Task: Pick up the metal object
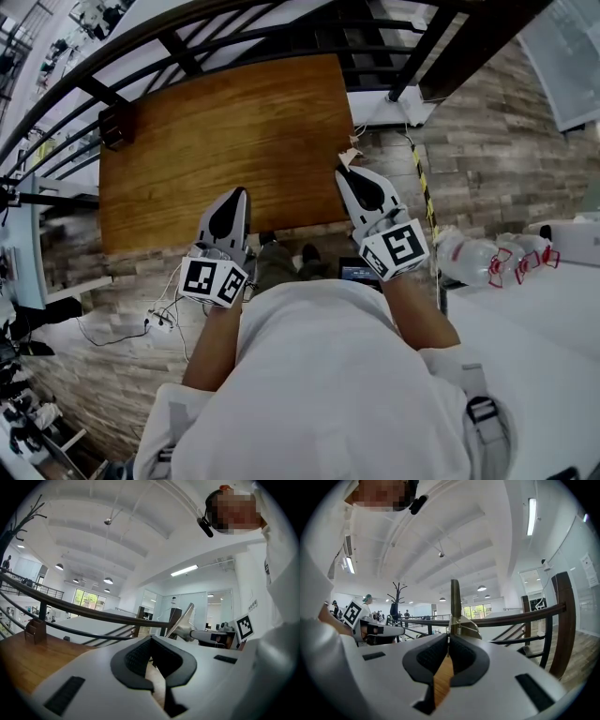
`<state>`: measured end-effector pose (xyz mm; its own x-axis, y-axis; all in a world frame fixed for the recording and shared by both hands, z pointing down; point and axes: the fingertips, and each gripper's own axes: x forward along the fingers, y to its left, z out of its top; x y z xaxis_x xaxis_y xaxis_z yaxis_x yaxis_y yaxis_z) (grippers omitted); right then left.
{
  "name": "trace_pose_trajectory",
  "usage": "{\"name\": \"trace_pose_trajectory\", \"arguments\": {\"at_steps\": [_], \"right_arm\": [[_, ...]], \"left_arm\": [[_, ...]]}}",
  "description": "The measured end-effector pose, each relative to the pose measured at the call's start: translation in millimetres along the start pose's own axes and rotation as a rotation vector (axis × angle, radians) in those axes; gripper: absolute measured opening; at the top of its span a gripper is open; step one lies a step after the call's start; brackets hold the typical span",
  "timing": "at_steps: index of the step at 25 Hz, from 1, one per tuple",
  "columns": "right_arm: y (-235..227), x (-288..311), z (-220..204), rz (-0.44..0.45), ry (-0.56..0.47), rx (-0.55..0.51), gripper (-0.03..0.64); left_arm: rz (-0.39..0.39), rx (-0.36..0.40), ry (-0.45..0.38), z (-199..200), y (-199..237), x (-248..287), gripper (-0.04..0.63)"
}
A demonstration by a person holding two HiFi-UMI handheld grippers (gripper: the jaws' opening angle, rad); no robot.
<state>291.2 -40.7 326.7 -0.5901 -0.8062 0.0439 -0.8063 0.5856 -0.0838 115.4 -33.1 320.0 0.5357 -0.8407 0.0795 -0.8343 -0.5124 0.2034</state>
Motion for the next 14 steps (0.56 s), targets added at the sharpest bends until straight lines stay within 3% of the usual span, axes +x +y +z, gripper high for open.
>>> {"name": "trace_pose_trajectory", "arguments": {"at_steps": [14], "right_arm": [[-7, 8, -10, 0.015, 0.013, 0.043, 0.028]], "left_arm": [[-0.031, -0.025, 0.019, -13, 0, 10, 0.014]]}}
